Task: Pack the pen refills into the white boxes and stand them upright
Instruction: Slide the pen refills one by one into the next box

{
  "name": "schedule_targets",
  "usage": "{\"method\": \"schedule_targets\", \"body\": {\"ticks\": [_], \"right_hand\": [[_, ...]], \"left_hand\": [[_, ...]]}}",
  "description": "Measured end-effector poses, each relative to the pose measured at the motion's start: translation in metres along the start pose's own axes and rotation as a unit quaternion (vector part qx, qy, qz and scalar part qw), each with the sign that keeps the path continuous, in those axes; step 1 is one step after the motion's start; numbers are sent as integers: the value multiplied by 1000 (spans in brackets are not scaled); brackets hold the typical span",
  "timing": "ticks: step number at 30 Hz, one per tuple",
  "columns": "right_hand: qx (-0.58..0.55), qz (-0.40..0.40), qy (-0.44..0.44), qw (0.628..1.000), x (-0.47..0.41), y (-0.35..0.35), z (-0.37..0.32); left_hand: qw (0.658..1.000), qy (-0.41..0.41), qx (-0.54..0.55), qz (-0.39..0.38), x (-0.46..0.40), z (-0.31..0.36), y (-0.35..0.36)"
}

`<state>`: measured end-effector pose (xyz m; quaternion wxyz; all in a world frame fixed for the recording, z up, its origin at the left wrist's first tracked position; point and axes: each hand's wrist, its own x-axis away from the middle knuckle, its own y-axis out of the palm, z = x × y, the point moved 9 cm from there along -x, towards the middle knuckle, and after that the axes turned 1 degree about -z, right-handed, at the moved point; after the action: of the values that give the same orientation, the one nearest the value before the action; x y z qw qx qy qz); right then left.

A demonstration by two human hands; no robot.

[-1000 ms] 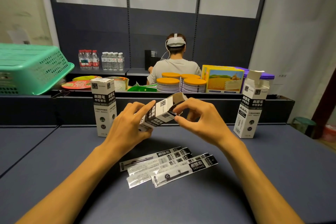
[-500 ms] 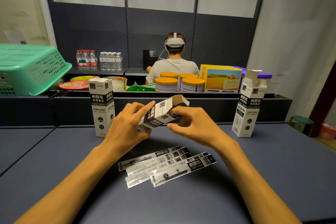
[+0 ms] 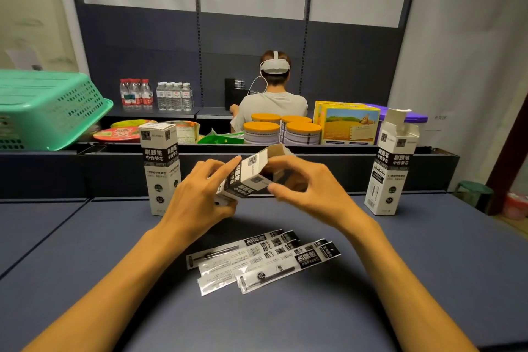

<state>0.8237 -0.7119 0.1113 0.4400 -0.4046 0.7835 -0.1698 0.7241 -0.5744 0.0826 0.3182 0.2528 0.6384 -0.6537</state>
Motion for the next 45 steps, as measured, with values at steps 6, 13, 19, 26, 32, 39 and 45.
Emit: {"method": "schedule_targets", "body": {"ticks": [6, 13, 19, 26, 32, 39, 45], "right_hand": [[34, 32, 31, 998, 2, -16, 17], [127, -48, 66, 989, 4, 10, 36], [110, -177, 129, 970, 11, 45, 59], [127, -270, 132, 945, 19, 77, 67], [136, -283, 128, 941, 18, 83, 70], [82, -276, 134, 948, 20, 81, 65], [104, -292, 106, 945, 21, 81, 58]], "left_hand": [[1000, -24, -2, -2, 1, -8, 0], [999, -35, -6, 3, 2, -14, -2], [999, -43, -2, 4, 2, -15, -2], [999, -43, 1, 1, 2, -14, -1], [999, -46, 1, -1, 2, -15, 0], [999, -48, 2, -7, 2, -16, 1], [999, -50, 7, -5, 3, -17, 1]]}}
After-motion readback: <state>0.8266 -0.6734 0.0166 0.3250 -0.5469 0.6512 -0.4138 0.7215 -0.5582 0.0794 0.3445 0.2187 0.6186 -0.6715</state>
